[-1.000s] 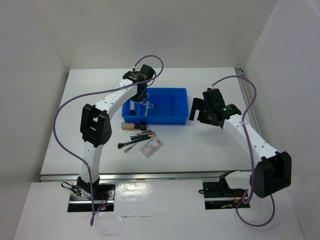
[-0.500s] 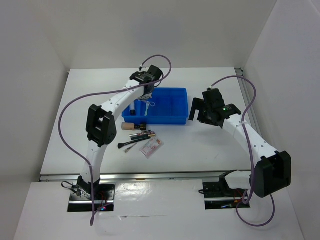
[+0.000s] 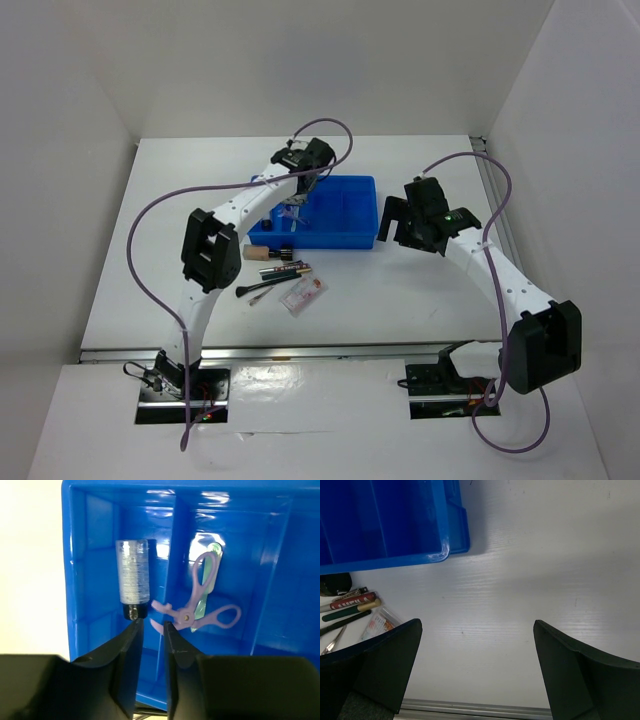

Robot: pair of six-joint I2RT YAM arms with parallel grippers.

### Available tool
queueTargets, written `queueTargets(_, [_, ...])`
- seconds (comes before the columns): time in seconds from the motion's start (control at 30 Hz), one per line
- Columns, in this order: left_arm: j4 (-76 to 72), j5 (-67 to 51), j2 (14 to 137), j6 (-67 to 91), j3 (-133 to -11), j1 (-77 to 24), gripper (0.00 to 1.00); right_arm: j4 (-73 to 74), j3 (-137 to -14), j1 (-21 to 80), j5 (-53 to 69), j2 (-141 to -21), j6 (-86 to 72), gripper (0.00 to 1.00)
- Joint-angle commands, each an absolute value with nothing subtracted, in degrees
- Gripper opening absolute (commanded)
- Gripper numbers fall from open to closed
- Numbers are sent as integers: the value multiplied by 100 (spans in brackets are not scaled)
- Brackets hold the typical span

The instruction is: Organize the makeup

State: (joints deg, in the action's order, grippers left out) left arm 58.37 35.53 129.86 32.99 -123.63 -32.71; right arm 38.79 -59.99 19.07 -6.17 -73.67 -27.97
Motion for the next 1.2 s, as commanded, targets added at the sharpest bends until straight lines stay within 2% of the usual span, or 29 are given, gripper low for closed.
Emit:
queueTargets(0.0, [5802, 3612, 12481, 3156, -12315, -3401, 39, 3973, -6152, 1872, -598, -7383, -2900, 100])
queueTargets(0.13, [5590, 3410, 12138, 3033, -12103, -3516, 42, 3973, -6152, 1872, -536, -7383, -2900, 100])
queueTargets(0.3, [5590, 3515, 12023, 3032, -12050, -3568, 26, 3973, -6100, 1872, -483, -7383, -2953, 100])
queueTargets(0.37, [5590, 3568, 12084, 3032, -12050, -3568, 27, 3973, -6100, 1872, -483, -7383, -2953, 100])
queueTargets(0.4, [5642, 3621, 12155, 3032, -12102, -3568, 30, 3973, -6100, 1872, -483, -7383, -2953, 100])
queueTargets(0.47, [5765, 3621, 12427, 3119, -12217, -3516, 52, 3973, -6100, 1872, -483, -7330, -2953, 100])
queueTargets(0.53, [5854, 3534, 12585, 3190, -12287, -3411, 68, 3973, -6047, 1872, -483, -7330, -2953, 100])
queueTargets(0.63, [5713, 3349, 12700, 3261, -12200, -3357, 70, 4025, -6047, 1872, -483, -7330, -2953, 100])
queueTargets(0.77, [5599, 3349, 12770, 3313, -12094, -3305, 59, 4025, -6047, 1872, -536, -7277, -2953, 100])
queueTargets(0.9, [5458, 3349, 12832, 3313, -12094, -3191, 52, 4025, -6047, 1872, -536, -7277, -2953, 100])
queueTargets(1.03, [5458, 3270, 12946, 3384, -12207, -3085, 37, 4025, -6047, 1872, -536, -7277, -2953, 100])
queueTargets(1.17, [5458, 3165, 12999, 3436, -12208, -3085, 34, 4025, -6047, 1872, -536, -7277, -2953, 100])
